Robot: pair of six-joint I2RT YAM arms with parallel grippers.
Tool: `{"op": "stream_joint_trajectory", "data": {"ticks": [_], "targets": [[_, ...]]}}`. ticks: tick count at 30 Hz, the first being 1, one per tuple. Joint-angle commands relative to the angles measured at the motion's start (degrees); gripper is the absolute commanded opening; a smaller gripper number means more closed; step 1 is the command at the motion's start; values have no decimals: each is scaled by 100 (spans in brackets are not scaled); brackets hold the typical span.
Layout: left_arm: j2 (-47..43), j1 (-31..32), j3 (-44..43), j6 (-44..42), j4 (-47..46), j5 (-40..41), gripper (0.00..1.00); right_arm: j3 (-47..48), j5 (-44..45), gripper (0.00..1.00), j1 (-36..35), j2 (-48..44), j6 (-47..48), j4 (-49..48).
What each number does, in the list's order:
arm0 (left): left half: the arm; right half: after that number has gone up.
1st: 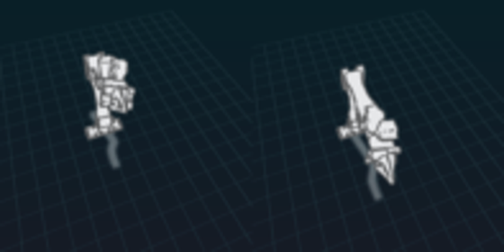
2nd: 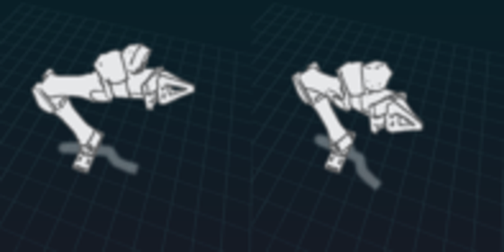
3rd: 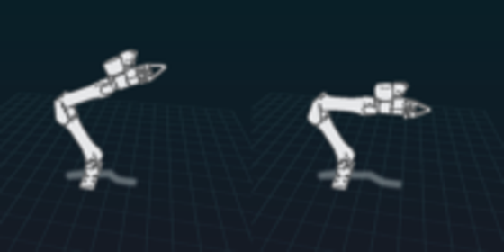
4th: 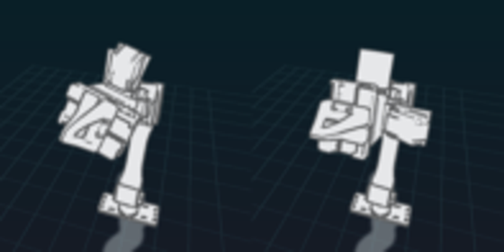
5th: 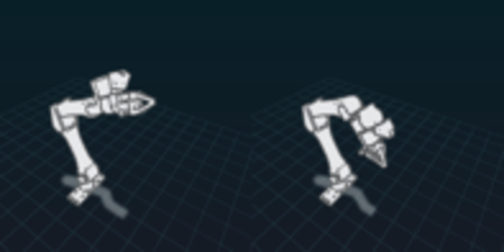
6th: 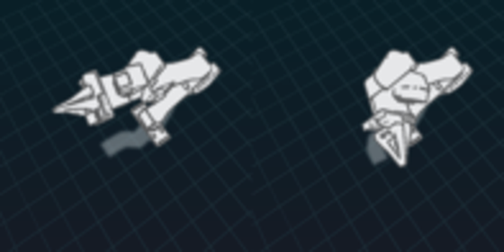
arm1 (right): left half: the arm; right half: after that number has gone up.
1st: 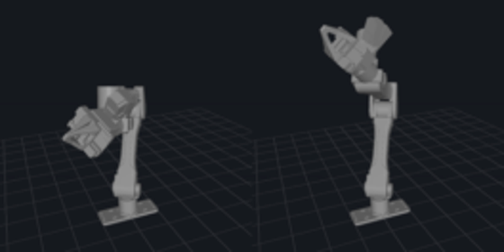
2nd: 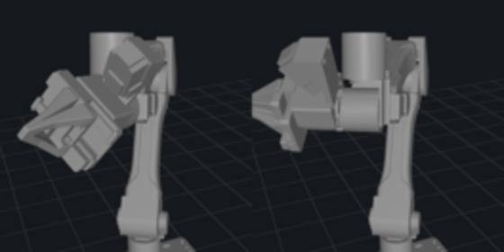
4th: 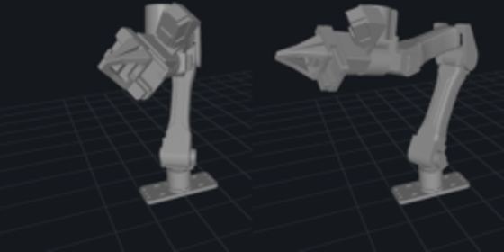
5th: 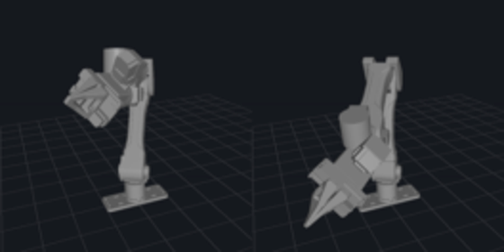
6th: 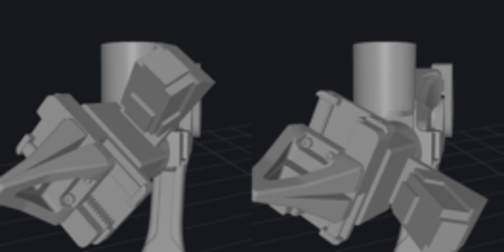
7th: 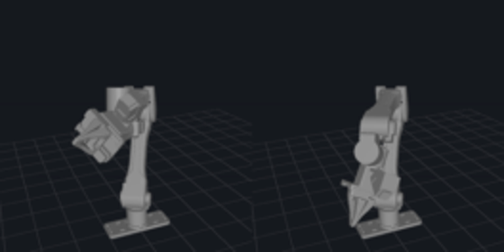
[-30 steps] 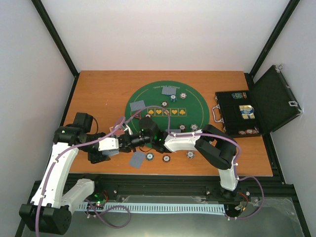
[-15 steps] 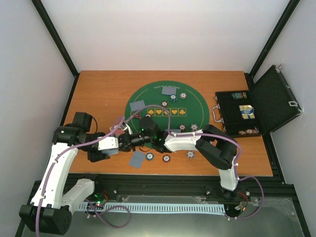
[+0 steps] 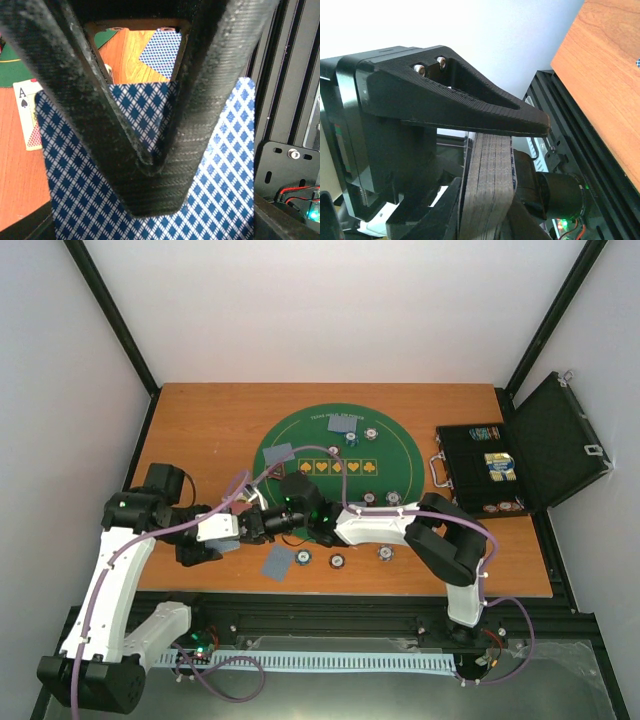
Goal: Distribute texas hold em gaming equipment
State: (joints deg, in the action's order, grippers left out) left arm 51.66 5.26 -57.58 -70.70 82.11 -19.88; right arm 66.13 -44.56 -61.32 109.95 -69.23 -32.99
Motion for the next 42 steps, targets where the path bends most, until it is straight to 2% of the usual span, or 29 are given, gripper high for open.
{"op": "stream_joint_trajectory", "data": {"ticks": [1,6,10,16,22,32,38,42], "targets": [[69,25,-599,178,334,-743,5,-157,612,3,-3,242,831,1678],[97,20,-652,232,383,-835,1,-162,762,3,-3,207,1079,2002],[62,21,-555,185,362,-779,1,-199,639,3,-3,138,946,1792],[-118,27,-283,34,225,-633,1,-285,365,19,-3,-88,349,1033],[-181,22,-220,-43,218,-583,1,-309,234,47,-2,-194,-23,567],[-194,19,-111,-177,291,-457,1,-266,89,61,-12,-183,-340,40],[-137,25,-24,-177,309,-292,1,-111,27,72,-33,-220,-256,135],[-117,20,-20,-173,281,-258,1,-74,47,76,-78,-196,-110,394]]}}
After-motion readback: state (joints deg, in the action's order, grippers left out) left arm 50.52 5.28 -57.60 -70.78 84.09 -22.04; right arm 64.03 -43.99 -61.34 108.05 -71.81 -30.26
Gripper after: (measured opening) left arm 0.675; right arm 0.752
